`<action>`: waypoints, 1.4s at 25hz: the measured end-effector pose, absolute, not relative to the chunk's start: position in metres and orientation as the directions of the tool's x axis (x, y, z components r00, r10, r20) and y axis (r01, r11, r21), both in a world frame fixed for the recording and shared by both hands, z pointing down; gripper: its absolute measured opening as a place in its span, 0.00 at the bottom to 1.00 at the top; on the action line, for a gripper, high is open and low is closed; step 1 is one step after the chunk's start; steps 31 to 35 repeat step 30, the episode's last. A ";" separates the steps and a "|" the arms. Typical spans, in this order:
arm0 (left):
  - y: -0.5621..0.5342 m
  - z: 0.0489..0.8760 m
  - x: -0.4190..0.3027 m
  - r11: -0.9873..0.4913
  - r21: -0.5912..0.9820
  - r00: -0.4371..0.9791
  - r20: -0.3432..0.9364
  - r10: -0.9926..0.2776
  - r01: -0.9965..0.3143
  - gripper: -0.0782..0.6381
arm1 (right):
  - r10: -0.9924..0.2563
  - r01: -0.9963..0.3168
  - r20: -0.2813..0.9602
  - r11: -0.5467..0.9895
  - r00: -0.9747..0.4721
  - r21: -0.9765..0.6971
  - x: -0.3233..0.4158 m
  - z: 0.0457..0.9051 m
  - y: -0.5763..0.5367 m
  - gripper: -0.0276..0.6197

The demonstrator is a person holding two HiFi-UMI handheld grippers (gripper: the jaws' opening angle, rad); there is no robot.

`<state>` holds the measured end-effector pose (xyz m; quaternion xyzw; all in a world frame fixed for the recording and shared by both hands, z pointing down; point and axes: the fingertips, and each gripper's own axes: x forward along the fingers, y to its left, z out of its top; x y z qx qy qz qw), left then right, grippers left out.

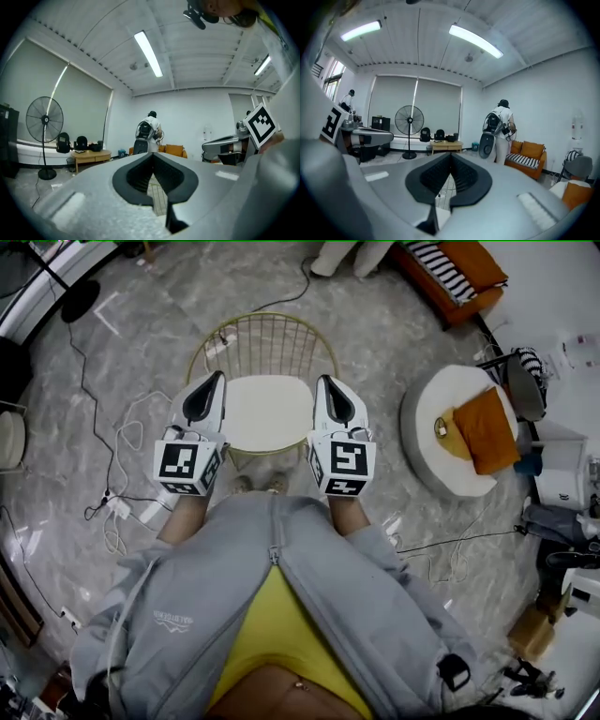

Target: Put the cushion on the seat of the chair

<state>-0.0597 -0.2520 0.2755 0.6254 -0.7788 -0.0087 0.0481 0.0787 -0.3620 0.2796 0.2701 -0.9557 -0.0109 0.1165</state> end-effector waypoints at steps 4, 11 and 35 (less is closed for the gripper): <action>-0.250 0.231 -0.057 0.230 0.063 -0.231 -0.003 -0.973 -0.971 0.12 | -0.502 -0.492 0.118 0.864 -0.857 0.102 0.076 0.230 -0.355 0.04; -0.245 0.221 -0.045 0.246 0.022 -0.246 -0.008 -0.969 -0.969 0.12 | -0.482 -0.471 0.083 0.873 -0.872 0.126 0.078 0.218 -0.345 0.04; -0.241 0.225 -0.032 0.236 -0.011 -0.236 -0.007 -0.972 -0.972 0.12 | -0.463 -0.455 0.087 0.885 -0.882 0.098 0.092 0.228 -0.338 0.04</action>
